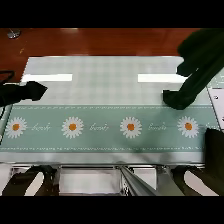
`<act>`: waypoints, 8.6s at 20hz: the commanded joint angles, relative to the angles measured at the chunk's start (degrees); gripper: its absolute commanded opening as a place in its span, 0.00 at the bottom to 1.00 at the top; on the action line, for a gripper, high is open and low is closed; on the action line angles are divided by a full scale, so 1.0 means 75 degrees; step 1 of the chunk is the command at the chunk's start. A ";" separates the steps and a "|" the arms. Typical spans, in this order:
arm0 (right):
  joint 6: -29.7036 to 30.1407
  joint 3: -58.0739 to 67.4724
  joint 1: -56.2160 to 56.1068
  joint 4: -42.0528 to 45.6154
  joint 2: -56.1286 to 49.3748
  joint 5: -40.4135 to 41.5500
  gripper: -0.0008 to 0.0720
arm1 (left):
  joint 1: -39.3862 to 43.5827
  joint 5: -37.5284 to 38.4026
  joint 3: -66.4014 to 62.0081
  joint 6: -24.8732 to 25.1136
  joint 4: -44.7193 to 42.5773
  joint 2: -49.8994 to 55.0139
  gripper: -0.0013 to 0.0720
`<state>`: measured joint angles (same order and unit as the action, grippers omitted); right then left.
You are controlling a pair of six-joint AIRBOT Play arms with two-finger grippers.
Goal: Fold the shirts.
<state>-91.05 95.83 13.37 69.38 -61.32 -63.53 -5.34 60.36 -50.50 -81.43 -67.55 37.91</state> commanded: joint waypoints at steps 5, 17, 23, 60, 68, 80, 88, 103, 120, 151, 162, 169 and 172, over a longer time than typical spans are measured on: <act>0.1134 0.2401 -0.0003 -0.2731 0.0828 -0.0472 0.05 | 0.0221 0.0213 0.0740 0.0058 0.1099 -0.1043 0.98; -0.0350 -0.2428 -0.5823 -0.0507 0.0740 0.0428 0.05 | 0.0364 -0.0358 0.1253 0.0172 0.1064 -0.1040 0.98; -0.2264 -0.4587 -0.7921 -0.0510 -0.1443 0.3520 0.06 | 0.0367 -0.0163 0.1256 0.0166 0.1072 -0.1037 0.98; -0.0452 -1.0197 0.0335 -0.0994 0.4709 -0.1297 0.86 | 0.2413 -0.1055 0.3351 0.1408 0.4508 0.3654 0.40; 0.0038 -1.1001 0.0329 -0.2646 0.3882 -0.1253 0.86 | 0.2413 -0.0970 0.2620 0.1603 0.4500 0.3654 0.04; 0.0539 -1.0888 -0.1874 -0.3730 0.1655 0.0740 0.86 | 0.2413 -0.0877 0.2585 0.1594 0.4503 0.3652 0.04; 0.1288 -0.8915 -0.2331 -0.3937 0.0889 0.1250 0.05 | 0.1580 0.0560 0.1483 0.1868 0.4500 0.3532 0.04; 0.0676 0.2410 -0.1352 -0.0160 0.1897 -0.1612 0.05 | -0.3652 0.1291 -0.6799 0.1545 0.6044 0.1419 0.04; -0.0376 -0.1673 -0.1352 0.1090 0.4240 -0.5010 0.05 | 0.0685 0.0662 -0.4919 -0.0656 -0.3249 0.0149 0.04; 0.0219 -0.3692 0.1105 0.0627 -0.1693 -0.0935 0.86 | -0.2620 0.2296 -0.0685 -0.1297 0.0644 0.4771 0.98; 0.1233 -0.8588 0.1614 -0.2101 0.2095 0.0154 0.86 | -0.2588 0.0061 0.2162 0.1376 0.4607 0.4963 0.98; 0.0933 -0.8585 0.1679 -0.2014 0.2095 0.0085 0.86 | -0.1113 -0.1166 0.2110 0.1716 0.5231 0.5505 0.92; -0.0198 -0.8588 0.2291 -0.0017 0.2087 0.0242 0.86 | -0.0889 -0.0889 0.1792 0.1856 0.5243 0.5493 0.04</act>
<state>-85.86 31.57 27.66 58.22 -45.80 -62.39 -14.33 53.21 -35.57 -68.86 -30.79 78.89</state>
